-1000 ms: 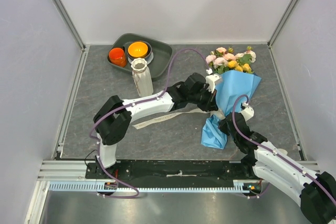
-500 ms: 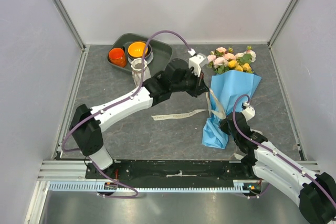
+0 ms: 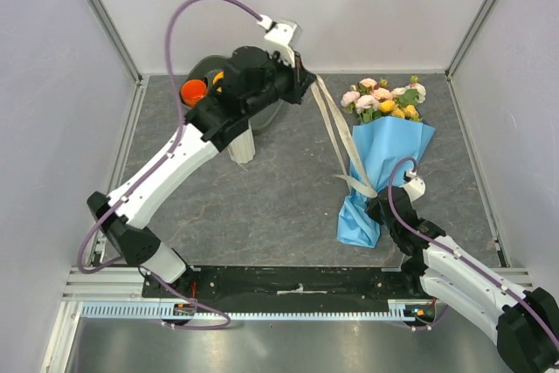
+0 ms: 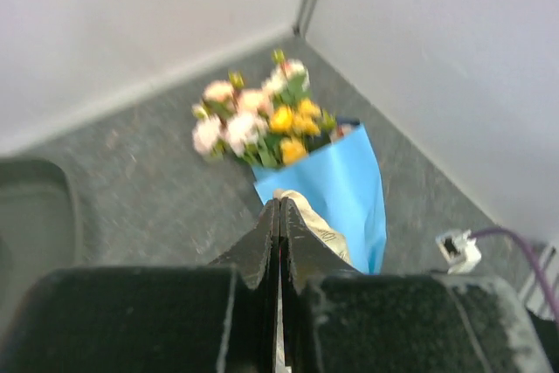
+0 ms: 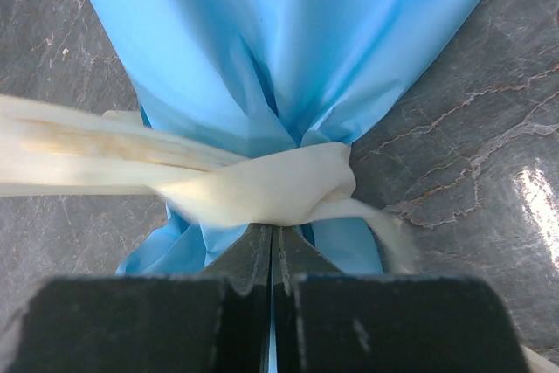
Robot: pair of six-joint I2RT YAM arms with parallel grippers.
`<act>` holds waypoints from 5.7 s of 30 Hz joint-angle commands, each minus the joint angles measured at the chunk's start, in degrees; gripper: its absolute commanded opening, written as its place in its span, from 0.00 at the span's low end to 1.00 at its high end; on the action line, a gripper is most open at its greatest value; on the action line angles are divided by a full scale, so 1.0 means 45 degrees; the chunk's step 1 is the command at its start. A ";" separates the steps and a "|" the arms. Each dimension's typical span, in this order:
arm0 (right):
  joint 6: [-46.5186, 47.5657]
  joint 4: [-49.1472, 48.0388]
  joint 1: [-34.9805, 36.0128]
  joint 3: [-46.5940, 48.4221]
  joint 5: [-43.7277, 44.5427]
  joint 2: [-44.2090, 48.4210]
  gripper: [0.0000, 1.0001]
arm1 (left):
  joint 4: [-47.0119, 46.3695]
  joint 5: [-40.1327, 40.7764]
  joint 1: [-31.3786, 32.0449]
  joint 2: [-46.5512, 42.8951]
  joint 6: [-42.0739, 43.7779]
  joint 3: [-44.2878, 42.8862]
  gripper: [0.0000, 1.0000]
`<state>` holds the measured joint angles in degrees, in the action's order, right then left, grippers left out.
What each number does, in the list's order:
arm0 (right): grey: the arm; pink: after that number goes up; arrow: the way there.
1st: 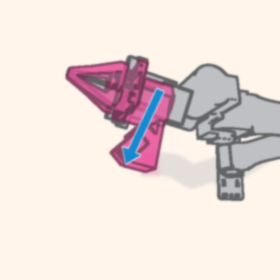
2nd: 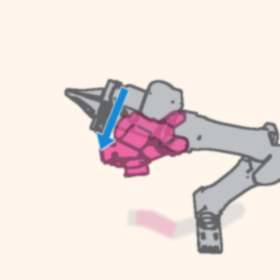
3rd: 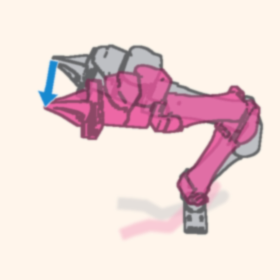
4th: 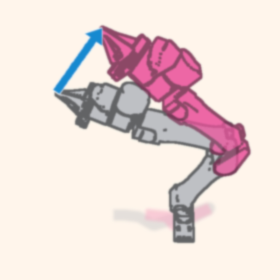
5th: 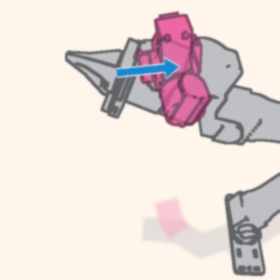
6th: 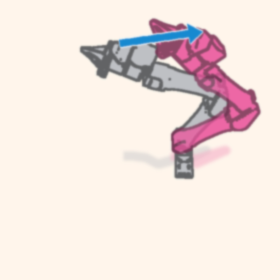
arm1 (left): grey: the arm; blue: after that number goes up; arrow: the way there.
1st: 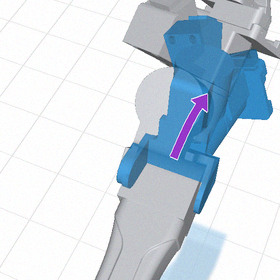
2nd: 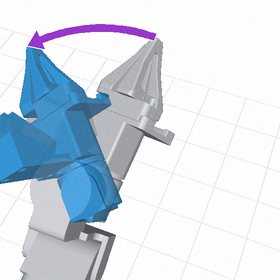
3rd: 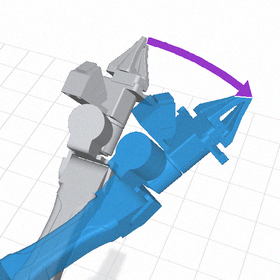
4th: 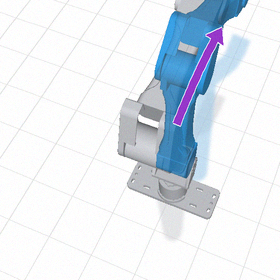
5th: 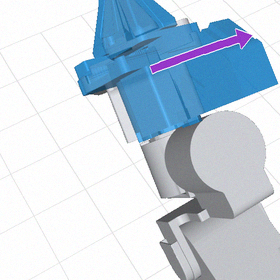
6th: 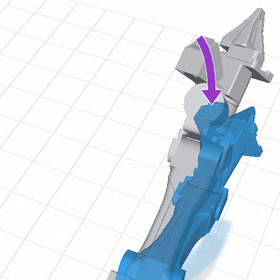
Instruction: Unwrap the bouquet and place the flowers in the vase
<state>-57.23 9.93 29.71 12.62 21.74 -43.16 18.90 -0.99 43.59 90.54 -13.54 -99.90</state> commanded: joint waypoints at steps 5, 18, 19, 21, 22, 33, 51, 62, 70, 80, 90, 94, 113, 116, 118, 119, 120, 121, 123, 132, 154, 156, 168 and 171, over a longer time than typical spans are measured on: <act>0.0140 0.0176 -0.0177 -0.0383 0.0365 0.0059 0.00 | -0.0956 0.2583 0.0020 -0.2519 0.2986 -0.2330 0.02; 0.0160 -0.0117 -0.0275 -0.0422 0.0248 -0.0311 0.00 | 0.1054 0.3968 0.0020 -0.3577 0.4473 -0.6314 0.02; 0.0198 -0.0137 -0.0294 -0.0422 0.0190 -0.0312 0.00 | 0.1132 0.4145 0.0020 -0.3636 0.4609 -0.6394 0.02; 0.0218 -0.0137 -0.0294 -0.0422 0.0131 -0.0332 0.00 | 0.1522 0.4787 0.0020 -0.3772 0.5097 -0.6569 0.02; 0.0257 -0.0137 -0.0295 -0.0422 0.0092 -0.0332 0.00 | 0.1717 0.5043 0.0020 -0.3831 0.5234 -0.6551 0.02; 0.0472 -0.0449 -0.0314 -0.0383 -0.0240 -0.0780 0.00 | 0.1374 1.2907 -0.0019 -0.5296 0.9914 -0.2477 0.02; 0.0531 -0.0802 -0.0392 -0.0695 -0.0475 -0.0722 0.00 | 0.0152 1.4831 -0.0448 -0.4594 1.1255 0.0321 0.02; 0.0531 -0.0801 -0.0431 -0.0774 -0.0612 -0.0605 0.00 | 0.5019 1.0772 -0.2576 -0.6406 0.2191 0.5359 0.02; 0.0570 -0.0821 -0.0431 -0.0735 -0.0592 -0.0741 0.00 | 0.4904 1.1841 -0.3398 -0.7796 0.1661 0.7705 0.02; 0.1310 -0.0996 -0.0451 -0.0423 -0.1624 -0.0742 0.03 | 0.4161 1.1300 -0.3555 -0.9806 0.0842 0.8138 0.87; 0.3225 0.1207 -0.0451 0.1861 -0.2642 -0.0059 0.44 | 0.1565 0.0521 -0.3535 -1.1137 -0.0171 0.8526 0.85; 0.3772 0.2379 -0.0451 0.3108 -0.2935 0.0138 0.70 | -0.0498 -0.4392 -0.3535 -1.0318 -0.1538 0.9755 0.81; 0.5180 0.7263 0.1243 0.8754 0.0453 -0.2907 0.98 | -0.7206 -0.5815 0.2323 -0.5687 -0.5154 1.4931 0.62; 0.4830 0.8395 0.2473 1.0219 0.1961 -0.4565 0.98 | -0.7363 -0.5580 0.2655 -0.5900 -0.5175 1.5284 0.62; 0.4556 0.9060 0.2945 1.1057 0.3232 -0.5894 0.98 | -0.7189 -0.5405 0.2714 -0.6174 -0.5136 1.5421 0.63; 0.4361 0.9139 0.3276 1.1236 0.3487 -0.6633 0.98 | -0.7071 -0.5211 0.2715 -0.6562 -0.5116 1.5557 0.63; 0.4243 0.9101 0.3376 1.1451 0.3722 -0.6930 0.98 | -0.6935 -0.5112 0.2715 -0.6817 -0.5058 1.5617 0.63; 0.4222 0.9024 0.3455 1.1569 0.3763 -0.7242 0.98 | -0.6585 -0.5014 0.2734 -0.7032 -0.4961 1.5695 0.64; 0.4164 0.8770 0.3767 1.1880 0.4015 -0.8122 0.95 | -0.6154 -0.4624 0.2734 -0.7677 -0.4727 1.5851 0.64; 0.3950 0.8515 0.4451 1.2626 0.4680 -1.0389 0.42 | -0.4277 -0.3685 0.2734 -0.9415 -0.3848 1.6261 0.65; 0.1979 0.8902 0.4471 1.0069 0.5383 -0.7816 0.00 | -0.4646 -0.4095 0.2734 -0.8598 -0.2968 1.6047 0.67; 0.1334 0.9275 0.4452 0.9755 0.5772 -0.6280 0.00 | -0.4979 -0.4095 0.2734 -0.8092 -0.3026 1.5969 0.67; -0.1733 1.1249 0.4451 0.7274 0.6792 0.2920 0.23 | -0.7207 -0.6008 0.2734 -0.5024 -0.3592 1.4799 0.68; -0.2747 1.1697 0.4432 0.7195 0.6888 0.4602 0.30 | -0.7595 -0.6437 0.2793 -0.4556 -0.3807 1.4583 0.71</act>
<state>-61.65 58.72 49.67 45.76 50.85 -29.67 -9.21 -25.69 55.66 68.29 -29.32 -30.85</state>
